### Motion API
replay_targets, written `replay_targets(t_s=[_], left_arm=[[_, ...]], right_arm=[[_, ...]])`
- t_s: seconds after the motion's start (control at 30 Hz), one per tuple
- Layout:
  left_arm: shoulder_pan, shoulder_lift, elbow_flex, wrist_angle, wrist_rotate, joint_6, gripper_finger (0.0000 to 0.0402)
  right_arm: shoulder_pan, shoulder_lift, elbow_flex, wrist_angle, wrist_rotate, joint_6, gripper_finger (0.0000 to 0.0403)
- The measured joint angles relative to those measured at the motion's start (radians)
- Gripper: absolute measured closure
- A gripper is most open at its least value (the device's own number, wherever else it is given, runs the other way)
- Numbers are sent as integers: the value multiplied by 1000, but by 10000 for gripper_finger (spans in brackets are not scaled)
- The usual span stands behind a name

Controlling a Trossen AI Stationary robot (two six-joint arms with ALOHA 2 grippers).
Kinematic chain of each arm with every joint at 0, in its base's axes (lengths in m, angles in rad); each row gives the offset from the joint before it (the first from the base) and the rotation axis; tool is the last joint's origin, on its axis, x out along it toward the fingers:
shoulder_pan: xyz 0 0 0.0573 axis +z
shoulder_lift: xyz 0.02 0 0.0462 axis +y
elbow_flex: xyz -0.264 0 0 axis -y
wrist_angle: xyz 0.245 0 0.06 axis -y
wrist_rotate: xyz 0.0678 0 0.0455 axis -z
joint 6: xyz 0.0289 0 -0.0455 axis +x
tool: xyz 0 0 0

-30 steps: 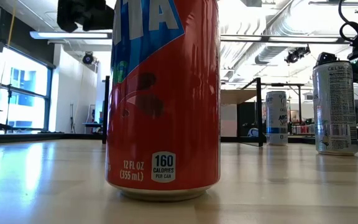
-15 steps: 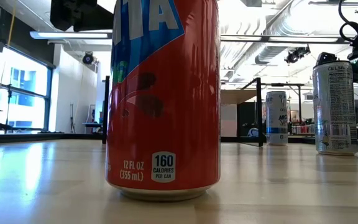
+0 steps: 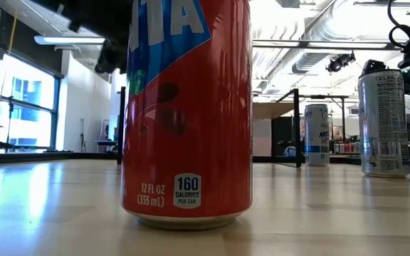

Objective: Place canned beverage on shelf
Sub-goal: Put the red and white soda can on the shelf

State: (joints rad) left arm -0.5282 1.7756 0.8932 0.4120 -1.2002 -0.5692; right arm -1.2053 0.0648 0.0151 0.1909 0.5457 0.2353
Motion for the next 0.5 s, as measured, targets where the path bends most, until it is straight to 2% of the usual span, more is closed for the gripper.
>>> replay_targets(t_s=[0.23, 0.5], left_arm=[[78, 0, 0, 1, 85, 47, 5], [217, 0, 0, 3, 292, 30, 5]], right_arm=[[0, 0, 0, 0, 0, 0, 75], [0, 0, 0, 0, 0, 0, 75]])
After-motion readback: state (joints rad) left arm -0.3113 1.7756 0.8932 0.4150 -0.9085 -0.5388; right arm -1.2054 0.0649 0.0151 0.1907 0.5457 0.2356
